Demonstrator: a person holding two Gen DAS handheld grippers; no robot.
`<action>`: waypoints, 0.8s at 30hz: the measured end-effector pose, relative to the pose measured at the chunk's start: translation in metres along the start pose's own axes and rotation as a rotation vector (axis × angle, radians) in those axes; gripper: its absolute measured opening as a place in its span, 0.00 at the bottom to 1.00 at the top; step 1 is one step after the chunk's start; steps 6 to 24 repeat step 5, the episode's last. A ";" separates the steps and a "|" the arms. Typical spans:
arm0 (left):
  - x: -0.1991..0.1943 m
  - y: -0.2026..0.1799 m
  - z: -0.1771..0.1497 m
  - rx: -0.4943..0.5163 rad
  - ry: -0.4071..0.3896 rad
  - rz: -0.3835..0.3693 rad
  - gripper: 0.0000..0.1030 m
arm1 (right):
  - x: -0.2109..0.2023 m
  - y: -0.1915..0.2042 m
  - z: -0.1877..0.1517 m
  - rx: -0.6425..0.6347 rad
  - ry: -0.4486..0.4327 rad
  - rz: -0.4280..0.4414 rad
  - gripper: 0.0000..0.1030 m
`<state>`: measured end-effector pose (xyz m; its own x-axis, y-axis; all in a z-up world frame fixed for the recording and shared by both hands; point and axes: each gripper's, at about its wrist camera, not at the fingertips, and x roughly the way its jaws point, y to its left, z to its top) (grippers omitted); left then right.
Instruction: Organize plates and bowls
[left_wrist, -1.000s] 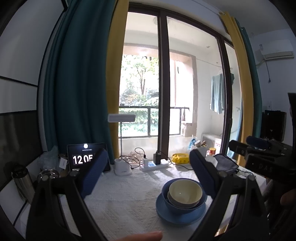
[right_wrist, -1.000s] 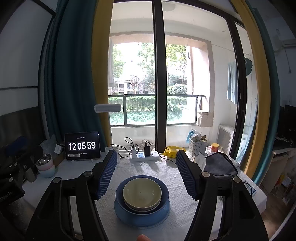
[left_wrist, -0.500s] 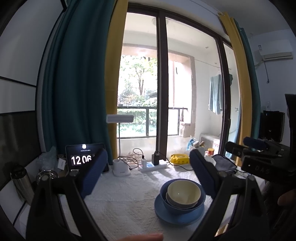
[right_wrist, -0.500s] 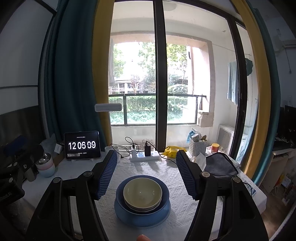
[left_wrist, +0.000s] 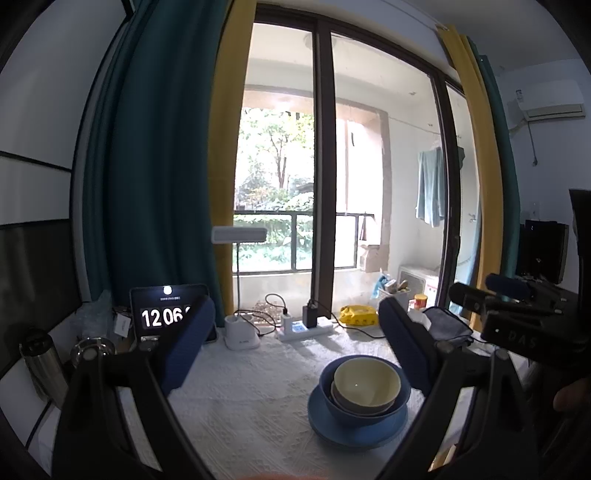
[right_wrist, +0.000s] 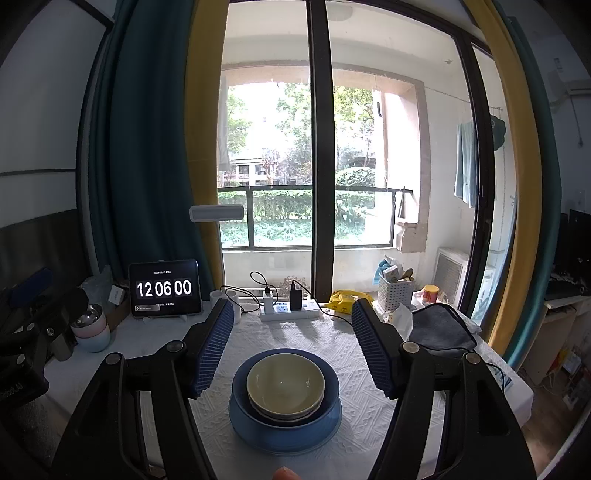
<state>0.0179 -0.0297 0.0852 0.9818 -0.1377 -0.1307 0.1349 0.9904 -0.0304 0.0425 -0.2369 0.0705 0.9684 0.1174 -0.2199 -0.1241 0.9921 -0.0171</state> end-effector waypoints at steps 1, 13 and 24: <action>0.000 0.000 0.000 0.001 0.000 -0.001 0.89 | 0.000 0.000 0.000 0.000 0.000 0.000 0.68; 0.001 -0.003 -0.001 0.005 0.012 -0.007 0.89 | 0.001 -0.001 -0.001 0.002 -0.002 -0.001 0.68; 0.001 -0.003 -0.001 0.005 0.012 -0.007 0.89 | 0.001 -0.001 -0.001 0.002 -0.002 -0.001 0.68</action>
